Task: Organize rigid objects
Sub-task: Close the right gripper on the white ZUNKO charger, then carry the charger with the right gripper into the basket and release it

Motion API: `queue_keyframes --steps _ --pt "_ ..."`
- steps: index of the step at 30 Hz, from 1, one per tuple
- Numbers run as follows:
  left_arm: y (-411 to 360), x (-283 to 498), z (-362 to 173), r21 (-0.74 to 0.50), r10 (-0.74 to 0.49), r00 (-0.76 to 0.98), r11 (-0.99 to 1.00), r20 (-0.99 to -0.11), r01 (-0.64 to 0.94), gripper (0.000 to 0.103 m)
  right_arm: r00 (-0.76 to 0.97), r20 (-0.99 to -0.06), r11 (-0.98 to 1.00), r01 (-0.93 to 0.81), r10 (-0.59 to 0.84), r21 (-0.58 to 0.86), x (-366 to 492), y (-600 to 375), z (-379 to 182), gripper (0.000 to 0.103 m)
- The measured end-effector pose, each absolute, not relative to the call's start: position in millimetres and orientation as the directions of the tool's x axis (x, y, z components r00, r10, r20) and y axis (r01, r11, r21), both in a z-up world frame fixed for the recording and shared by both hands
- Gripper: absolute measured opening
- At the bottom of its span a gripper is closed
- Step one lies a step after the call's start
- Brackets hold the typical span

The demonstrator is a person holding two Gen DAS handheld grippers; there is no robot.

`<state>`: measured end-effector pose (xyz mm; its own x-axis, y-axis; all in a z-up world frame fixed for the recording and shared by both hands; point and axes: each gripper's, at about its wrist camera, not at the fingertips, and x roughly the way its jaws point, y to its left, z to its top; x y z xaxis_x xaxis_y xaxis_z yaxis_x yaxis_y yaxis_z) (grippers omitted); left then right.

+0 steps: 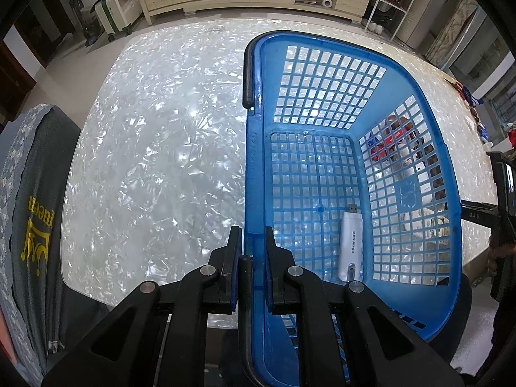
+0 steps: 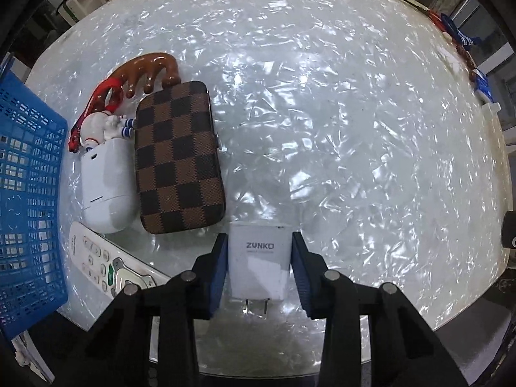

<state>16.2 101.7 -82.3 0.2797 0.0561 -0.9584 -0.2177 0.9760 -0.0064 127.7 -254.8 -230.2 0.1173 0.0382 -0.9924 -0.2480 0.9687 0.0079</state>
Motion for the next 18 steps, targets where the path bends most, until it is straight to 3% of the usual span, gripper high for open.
queue_keyframes --steps 8,18 --pt "103 14 -87 -0.008 0.054 0.275 0.976 -0.960 -0.218 0.014 0.147 -0.986 0.972 -0.231 0.075 0.040 124 -267 -218 0.035" --pt "101 13 -88 0.001 0.060 0.270 0.976 -0.961 -0.216 0.014 0.240 -0.963 0.958 -0.283 0.122 0.051 118 -257 -152 0.035"
